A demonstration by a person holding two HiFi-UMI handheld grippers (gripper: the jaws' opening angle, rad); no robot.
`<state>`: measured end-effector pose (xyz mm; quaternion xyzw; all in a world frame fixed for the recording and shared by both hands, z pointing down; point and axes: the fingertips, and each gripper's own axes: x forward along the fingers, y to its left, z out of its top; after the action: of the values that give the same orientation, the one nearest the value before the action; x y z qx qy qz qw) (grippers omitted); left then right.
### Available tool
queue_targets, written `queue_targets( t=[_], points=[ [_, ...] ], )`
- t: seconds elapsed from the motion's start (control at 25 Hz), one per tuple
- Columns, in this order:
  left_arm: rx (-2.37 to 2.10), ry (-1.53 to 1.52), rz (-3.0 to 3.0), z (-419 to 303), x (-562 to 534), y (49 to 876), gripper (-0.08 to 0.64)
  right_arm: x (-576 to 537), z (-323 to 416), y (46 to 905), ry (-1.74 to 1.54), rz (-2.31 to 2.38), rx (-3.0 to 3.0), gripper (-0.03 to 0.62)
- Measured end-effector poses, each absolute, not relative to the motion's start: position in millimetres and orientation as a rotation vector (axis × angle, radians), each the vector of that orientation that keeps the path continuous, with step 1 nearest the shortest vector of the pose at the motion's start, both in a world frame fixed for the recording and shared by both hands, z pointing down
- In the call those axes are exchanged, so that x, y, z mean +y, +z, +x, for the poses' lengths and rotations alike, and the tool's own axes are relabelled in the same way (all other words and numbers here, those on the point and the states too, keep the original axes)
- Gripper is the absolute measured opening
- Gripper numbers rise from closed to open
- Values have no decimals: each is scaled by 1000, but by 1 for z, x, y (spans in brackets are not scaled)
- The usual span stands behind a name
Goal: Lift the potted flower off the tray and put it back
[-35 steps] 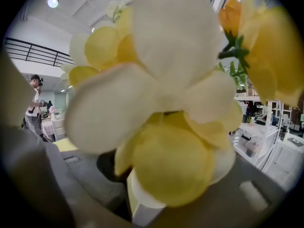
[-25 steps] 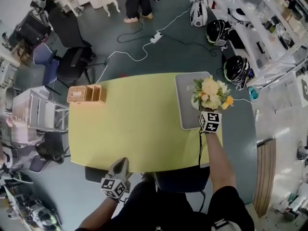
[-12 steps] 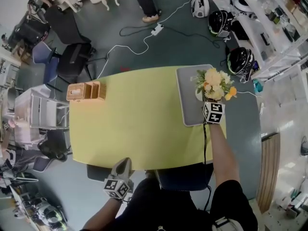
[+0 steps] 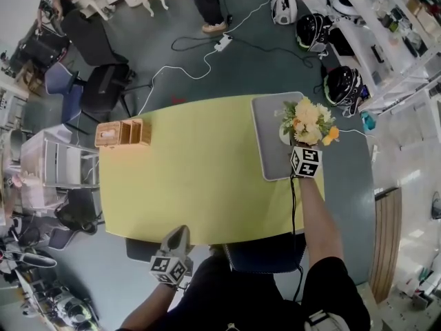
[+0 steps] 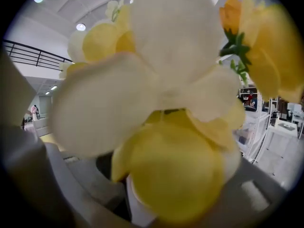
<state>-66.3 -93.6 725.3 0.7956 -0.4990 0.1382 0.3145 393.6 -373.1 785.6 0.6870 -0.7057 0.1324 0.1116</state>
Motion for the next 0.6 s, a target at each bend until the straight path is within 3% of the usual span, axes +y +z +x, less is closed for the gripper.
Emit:
queue_targets(
  t=[0.32,0.6],
  points=[
    [-1321,370,2102,-79,-89,724,8,-370,395,790,411,2008,-2042,241],
    [-1325,358,2113,-94,-81,713,8,-348,397,785,443,2045,-1994,314]
  ],
)
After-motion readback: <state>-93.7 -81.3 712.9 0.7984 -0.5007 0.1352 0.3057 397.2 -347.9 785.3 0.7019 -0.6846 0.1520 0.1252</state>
